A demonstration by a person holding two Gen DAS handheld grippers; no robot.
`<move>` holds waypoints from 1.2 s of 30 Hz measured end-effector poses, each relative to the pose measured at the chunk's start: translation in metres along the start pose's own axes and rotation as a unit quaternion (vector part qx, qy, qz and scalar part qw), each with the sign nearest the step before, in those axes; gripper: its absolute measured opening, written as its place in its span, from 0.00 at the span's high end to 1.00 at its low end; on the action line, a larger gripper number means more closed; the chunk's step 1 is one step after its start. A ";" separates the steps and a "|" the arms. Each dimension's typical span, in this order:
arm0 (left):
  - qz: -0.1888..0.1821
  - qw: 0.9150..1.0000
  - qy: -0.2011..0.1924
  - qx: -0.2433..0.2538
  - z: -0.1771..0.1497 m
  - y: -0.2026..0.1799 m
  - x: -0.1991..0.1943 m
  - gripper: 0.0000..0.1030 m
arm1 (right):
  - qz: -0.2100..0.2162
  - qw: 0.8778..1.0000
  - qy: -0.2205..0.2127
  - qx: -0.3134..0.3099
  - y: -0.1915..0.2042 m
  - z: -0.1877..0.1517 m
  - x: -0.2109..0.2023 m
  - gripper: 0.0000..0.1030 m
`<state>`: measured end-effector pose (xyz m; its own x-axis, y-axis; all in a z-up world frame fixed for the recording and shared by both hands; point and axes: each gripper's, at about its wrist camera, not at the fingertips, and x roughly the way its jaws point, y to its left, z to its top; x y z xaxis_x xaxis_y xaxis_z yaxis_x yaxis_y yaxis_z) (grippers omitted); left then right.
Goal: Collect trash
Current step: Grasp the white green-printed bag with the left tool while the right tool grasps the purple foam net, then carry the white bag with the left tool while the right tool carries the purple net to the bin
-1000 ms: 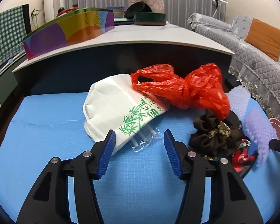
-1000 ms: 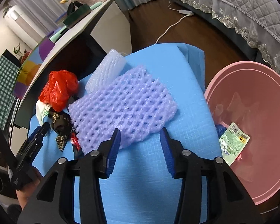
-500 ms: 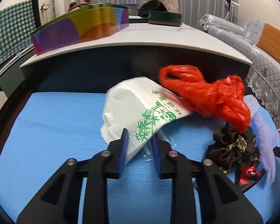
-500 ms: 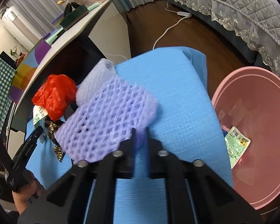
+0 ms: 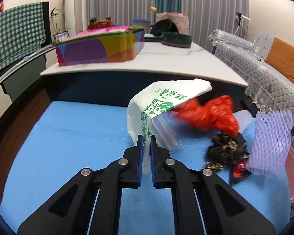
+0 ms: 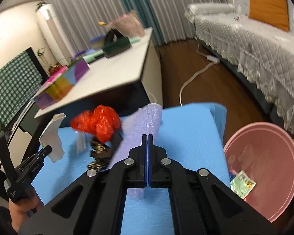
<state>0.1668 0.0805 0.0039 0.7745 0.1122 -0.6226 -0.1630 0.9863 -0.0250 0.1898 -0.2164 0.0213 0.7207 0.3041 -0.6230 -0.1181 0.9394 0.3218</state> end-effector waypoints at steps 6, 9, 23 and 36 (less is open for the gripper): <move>-0.027 1.000 -0.009 0.000 -0.008 -0.006 -0.028 0.93 | 0.008 0.999 -0.027 -0.022 0.006 -0.003 -0.031 1.00; -0.047 0.999 -0.012 -0.008 -0.012 -0.009 -0.039 0.93 | 0.004 0.999 -0.037 -0.030 0.003 -0.006 -0.044 1.00; -0.111 0.994 -0.017 -0.004 -0.034 -0.049 -0.077 0.93 | -0.018 0.995 -0.083 -0.047 -0.018 -0.017 -0.107 1.00; -0.151 0.988 -0.023 0.015 -0.036 -0.084 -0.089 0.93 | -0.058 0.991 -0.112 -0.035 -0.054 -0.022 -0.143 1.00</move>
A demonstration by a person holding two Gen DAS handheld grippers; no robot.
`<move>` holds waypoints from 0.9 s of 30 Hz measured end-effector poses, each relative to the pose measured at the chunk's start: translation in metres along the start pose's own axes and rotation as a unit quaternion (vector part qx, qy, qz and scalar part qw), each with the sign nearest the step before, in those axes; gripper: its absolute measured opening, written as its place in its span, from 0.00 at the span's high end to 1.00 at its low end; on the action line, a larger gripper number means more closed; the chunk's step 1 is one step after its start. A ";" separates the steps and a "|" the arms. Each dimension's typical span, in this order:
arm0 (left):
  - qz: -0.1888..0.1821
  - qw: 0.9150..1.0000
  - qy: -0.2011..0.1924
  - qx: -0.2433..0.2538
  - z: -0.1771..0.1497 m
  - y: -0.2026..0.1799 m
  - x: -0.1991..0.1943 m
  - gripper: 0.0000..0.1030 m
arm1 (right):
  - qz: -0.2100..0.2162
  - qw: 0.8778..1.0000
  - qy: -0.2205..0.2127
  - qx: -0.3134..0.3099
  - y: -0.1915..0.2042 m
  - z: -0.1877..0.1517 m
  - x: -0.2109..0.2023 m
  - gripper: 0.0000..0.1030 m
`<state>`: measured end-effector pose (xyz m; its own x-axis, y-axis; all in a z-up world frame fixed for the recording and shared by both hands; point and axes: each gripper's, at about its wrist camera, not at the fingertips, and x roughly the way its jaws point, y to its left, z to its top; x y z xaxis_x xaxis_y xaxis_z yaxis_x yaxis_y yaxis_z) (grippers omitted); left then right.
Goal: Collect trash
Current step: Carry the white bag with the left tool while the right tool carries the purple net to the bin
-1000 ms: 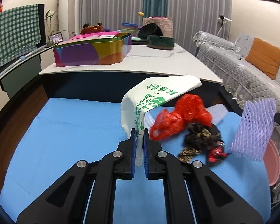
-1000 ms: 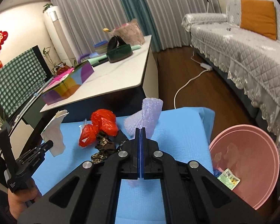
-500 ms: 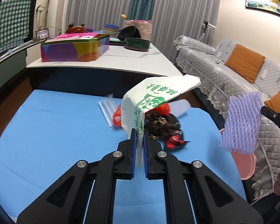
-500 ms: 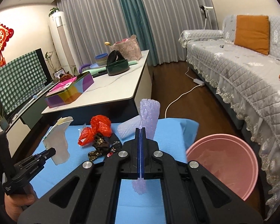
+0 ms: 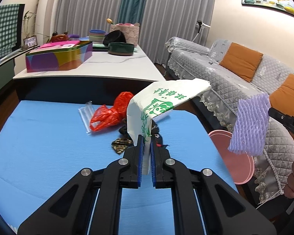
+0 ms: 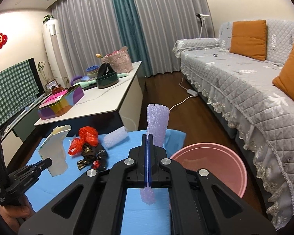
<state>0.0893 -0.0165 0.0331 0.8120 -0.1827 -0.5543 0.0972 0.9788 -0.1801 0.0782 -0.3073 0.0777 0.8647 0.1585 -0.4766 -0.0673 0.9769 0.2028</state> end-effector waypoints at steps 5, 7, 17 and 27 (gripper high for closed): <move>-0.010 1.000 0.001 0.004 0.001 -0.008 0.004 0.93 | -0.011 1.000 -0.005 -0.002 -0.009 -0.001 -0.006 1.00; -0.014 1.000 0.001 0.006 -0.001 -0.012 0.004 0.93 | -0.015 1.000 -0.006 -0.002 -0.012 -0.001 -0.007 1.00; -0.025 1.000 0.004 0.012 -0.003 -0.024 0.008 0.93 | -0.025 1.000 -0.006 0.004 -0.022 -0.002 -0.008 1.00; -0.028 0.999 0.006 0.014 -0.004 -0.027 0.010 0.93 | -0.026 1.000 -0.007 0.003 -0.024 0.000 -0.007 1.00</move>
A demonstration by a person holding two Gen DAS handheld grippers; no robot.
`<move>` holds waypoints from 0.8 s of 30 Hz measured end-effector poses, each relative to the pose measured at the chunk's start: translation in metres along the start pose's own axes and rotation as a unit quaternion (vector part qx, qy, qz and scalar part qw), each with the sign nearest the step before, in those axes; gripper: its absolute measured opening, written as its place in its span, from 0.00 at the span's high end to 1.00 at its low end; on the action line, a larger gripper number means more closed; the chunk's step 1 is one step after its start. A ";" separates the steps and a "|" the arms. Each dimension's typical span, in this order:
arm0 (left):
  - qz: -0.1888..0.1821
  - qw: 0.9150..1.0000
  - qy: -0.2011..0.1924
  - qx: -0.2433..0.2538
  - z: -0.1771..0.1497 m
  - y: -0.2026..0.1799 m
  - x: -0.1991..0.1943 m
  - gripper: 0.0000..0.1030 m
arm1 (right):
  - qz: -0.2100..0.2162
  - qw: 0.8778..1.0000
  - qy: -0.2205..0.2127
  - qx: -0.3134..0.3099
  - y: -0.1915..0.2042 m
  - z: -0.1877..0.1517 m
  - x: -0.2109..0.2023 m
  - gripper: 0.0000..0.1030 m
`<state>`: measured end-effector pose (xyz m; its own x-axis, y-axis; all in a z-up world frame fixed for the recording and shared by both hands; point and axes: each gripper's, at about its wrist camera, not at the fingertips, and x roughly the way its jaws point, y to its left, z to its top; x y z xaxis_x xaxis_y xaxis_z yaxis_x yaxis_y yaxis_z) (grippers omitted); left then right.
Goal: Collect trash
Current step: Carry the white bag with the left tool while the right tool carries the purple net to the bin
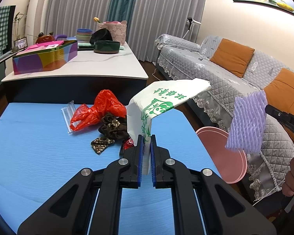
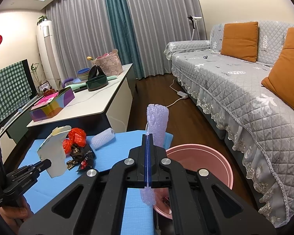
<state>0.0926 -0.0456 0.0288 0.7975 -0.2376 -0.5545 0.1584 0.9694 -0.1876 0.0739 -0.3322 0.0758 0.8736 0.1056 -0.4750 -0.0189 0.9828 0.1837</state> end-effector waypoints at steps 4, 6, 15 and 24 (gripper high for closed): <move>0.000 1.000 0.000 0.000 0.000 0.000 0.000 0.93 | 0.000 1.000 0.000 0.001 0.000 0.000 0.000 1.00; -0.001 1.000 0.000 0.000 0.000 0.000 0.000 0.93 | -0.001 1.000 0.000 0.001 0.000 0.000 0.000 1.00; -0.004 1.000 0.001 0.000 0.000 -0.006 0.003 0.93 | -0.001 1.000 0.000 0.001 -0.003 0.001 0.002 1.00; -0.010 1.000 0.003 0.001 0.001 -0.011 0.008 0.93 | -0.005 1.000 -0.002 0.006 -0.011 0.003 0.002 1.00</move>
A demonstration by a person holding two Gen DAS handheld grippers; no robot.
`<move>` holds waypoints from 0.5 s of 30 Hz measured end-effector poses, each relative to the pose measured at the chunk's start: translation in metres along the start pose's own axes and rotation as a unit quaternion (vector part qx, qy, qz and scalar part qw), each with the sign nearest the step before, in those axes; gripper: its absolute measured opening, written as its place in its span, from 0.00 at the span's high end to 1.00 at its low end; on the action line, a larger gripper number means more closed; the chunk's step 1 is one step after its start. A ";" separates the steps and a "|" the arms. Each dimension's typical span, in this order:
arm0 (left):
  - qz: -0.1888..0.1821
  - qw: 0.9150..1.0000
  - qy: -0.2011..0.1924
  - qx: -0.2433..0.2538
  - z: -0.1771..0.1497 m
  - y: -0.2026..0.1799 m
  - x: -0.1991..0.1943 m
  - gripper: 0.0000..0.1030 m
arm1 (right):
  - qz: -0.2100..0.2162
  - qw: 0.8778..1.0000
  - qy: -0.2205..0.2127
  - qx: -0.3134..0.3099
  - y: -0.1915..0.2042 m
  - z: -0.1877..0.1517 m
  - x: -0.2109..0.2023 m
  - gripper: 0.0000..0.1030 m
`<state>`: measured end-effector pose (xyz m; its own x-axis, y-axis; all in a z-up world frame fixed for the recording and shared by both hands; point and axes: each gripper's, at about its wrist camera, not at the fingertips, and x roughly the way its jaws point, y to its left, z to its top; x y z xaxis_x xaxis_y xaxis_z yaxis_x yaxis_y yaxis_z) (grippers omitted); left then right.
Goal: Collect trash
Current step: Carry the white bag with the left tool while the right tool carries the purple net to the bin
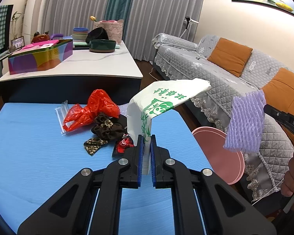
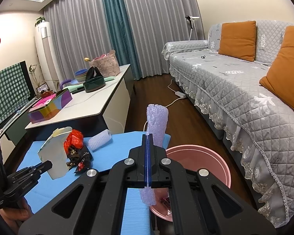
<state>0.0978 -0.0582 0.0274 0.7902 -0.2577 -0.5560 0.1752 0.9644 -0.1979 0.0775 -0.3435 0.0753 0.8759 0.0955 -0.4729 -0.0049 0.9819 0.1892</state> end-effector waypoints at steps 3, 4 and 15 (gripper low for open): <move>-0.002 1.000 0.001 0.000 0.000 -0.002 0.002 0.93 | -0.002 1.000 -0.001 0.001 -0.003 0.000 -0.001 1.00; -0.003 1.000 0.001 0.001 0.001 -0.003 0.003 0.93 | -0.003 1.000 -0.001 0.001 -0.004 0.000 -0.001 1.00; -0.023 1.000 0.004 0.012 0.006 -0.025 0.011 0.93 | -0.013 1.000 -0.005 0.005 -0.016 0.001 -0.003 1.00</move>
<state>0.1056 -0.0848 0.0313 0.7758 -0.3030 -0.5535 0.2267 0.9524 -0.2038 0.0754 -0.3593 0.0742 0.8809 0.0686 -0.4683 0.0221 0.9824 0.1854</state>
